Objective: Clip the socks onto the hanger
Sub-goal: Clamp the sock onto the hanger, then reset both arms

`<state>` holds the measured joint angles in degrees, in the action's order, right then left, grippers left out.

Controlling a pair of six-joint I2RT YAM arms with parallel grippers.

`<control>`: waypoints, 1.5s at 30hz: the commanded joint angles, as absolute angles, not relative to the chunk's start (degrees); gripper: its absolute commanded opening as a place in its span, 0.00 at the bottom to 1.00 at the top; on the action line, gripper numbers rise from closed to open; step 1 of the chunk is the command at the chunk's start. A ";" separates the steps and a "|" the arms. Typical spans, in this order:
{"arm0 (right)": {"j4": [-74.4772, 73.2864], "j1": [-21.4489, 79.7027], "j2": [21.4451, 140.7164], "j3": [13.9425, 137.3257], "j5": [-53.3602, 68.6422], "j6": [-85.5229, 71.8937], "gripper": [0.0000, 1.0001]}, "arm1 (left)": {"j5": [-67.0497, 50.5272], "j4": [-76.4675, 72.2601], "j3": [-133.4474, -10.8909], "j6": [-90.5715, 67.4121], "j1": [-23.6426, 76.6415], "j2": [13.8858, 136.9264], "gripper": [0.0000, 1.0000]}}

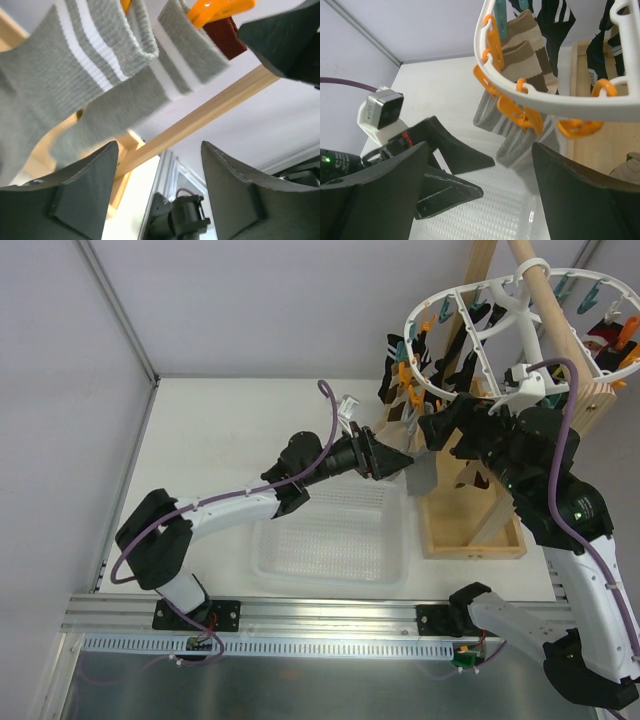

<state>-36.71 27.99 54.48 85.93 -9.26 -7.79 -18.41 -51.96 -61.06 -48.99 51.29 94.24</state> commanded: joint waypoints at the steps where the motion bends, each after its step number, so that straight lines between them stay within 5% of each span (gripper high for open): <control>1: -38.84 27.86 51.95 87.37 -5.80 -6.86 0.88 | -13.90 -39.14 -61.61 -37.90 50.89 85.01 0.68; 3: -38.76 27.86 50.54 86.49 -5.80 -6.68 0.96 | -10.65 -34.04 -60.74 -32.89 50.80 80.44 0.75; 4: -38.59 27.95 50.19 86.05 -5.63 -6.59 1.00 | -7.85 -29.66 -60.30 -31.48 50.80 78.85 0.89; 8: -38.50 27.95 49.13 84.99 -3.00 -6.42 1.00 | -0.19 -15.50 -59.68 -23.75 50.36 69.99 0.99; 17: -37.62 29.61 45.89 74.81 2.29 -4.84 1.00 | 8.61 6.21 -50.56 -26.27 42.91 54.95 0.99; 32: -25.14 33.66 32.09 52.31 13.63 -2.20 0.97 | 10.72 18.45 -35.69 -33.40 40.34 30.51 0.99; 45: -24.00 34.63 25.93 48.96 10.02 -0.97 0.97 | 13.19 21.88 -34.89 -33.13 40.34 31.11 0.99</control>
